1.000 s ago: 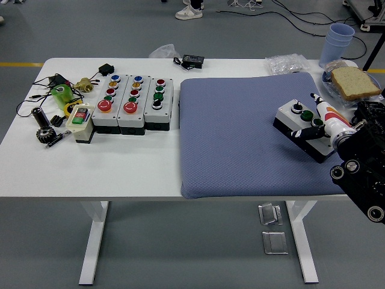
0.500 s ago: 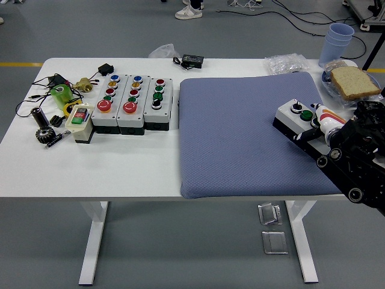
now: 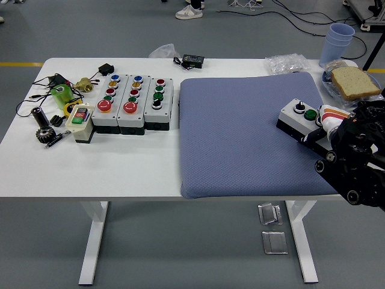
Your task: Pick up the button,place it on the desk,press the button,press the button
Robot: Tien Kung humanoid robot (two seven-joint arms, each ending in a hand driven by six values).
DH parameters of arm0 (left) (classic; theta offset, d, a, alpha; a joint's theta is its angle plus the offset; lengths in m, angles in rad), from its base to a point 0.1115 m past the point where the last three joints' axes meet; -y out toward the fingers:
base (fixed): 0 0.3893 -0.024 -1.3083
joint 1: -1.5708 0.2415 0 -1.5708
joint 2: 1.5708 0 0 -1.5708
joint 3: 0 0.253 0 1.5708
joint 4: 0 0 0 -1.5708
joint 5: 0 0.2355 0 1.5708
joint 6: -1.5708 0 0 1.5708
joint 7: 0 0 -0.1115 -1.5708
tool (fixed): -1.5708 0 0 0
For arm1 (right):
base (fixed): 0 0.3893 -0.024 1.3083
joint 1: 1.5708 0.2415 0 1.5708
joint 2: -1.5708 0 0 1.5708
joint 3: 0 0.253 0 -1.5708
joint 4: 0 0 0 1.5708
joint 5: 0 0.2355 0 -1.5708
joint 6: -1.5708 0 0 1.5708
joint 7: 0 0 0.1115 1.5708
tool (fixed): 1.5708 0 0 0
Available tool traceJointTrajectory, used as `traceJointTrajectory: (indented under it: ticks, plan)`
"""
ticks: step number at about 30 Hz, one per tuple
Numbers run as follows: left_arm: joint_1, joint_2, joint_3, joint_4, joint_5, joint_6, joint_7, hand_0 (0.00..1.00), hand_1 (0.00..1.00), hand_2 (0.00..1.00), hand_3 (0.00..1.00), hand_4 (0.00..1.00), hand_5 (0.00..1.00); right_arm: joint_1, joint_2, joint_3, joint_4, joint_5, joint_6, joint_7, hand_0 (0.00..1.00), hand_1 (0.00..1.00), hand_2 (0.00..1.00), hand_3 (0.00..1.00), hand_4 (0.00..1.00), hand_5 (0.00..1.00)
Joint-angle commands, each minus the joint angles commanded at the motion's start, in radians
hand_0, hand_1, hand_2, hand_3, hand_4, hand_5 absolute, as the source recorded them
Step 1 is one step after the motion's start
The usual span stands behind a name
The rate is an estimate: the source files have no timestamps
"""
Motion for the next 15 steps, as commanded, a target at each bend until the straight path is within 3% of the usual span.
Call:
traceJointTrajectory:
  ticks: [1,2,4,7,8,9,15]
  plan:
    - [0.000,0.000,0.000,0.000,0.000,0.000,0.000,0.515,0.418,0.413,0.430,0.251,0.554,-0.002,-0.006,-0.006,0.006,0.005,-0.011,0.004,0.340,0.318,0.487,0.509,0.809,0.068]
    - [0.000,0.000,0.000,0.000,-0.002,0.001,-0.001,0.514,0.416,0.413,0.429,0.251,0.556,-0.005,-0.018,-0.014,0.020,0.015,-0.033,0.014,0.171,0.235,0.455,0.499,0.725,0.105]
    - [0.001,0.000,0.001,0.000,-0.005,0.001,-0.002,0.514,0.416,0.413,0.429,0.251,0.556,-0.009,-0.031,-0.025,0.035,0.024,-0.053,0.027,0.171,0.235,0.455,0.499,0.725,0.105]
    - [0.002,0.000,0.002,0.000,-0.011,0.002,-0.004,0.514,0.416,0.413,0.429,0.251,0.556,-0.018,-0.093,-0.068,0.120,0.061,-0.139,0.107,0.171,0.235,0.455,0.499,0.725,0.105]
    - [0.003,0.000,0.002,0.000,-0.011,0.002,-0.004,0.513,0.417,0.413,0.430,0.251,0.557,-0.019,-0.115,-0.086,0.152,0.083,-0.155,0.147,0.083,0.173,0.420,0.485,0.663,0.138]
    - [0.003,0.000,0.001,0.000,-0.011,0.002,-0.004,0.513,0.417,0.413,0.430,0.251,0.557,-0.019,-0.124,-0.094,0.173,0.092,-0.160,0.182,0.083,0.173,0.420,0.485,0.663,0.138]
    - [0.003,0.000,-0.001,0.000,-0.009,0.002,-0.002,0.514,0.417,0.413,0.431,0.251,0.558,-0.002,-0.188,-0.190,0.310,0.134,-0.088,0.409,0.076,0.176,0.408,0.484,0.626,0.137]
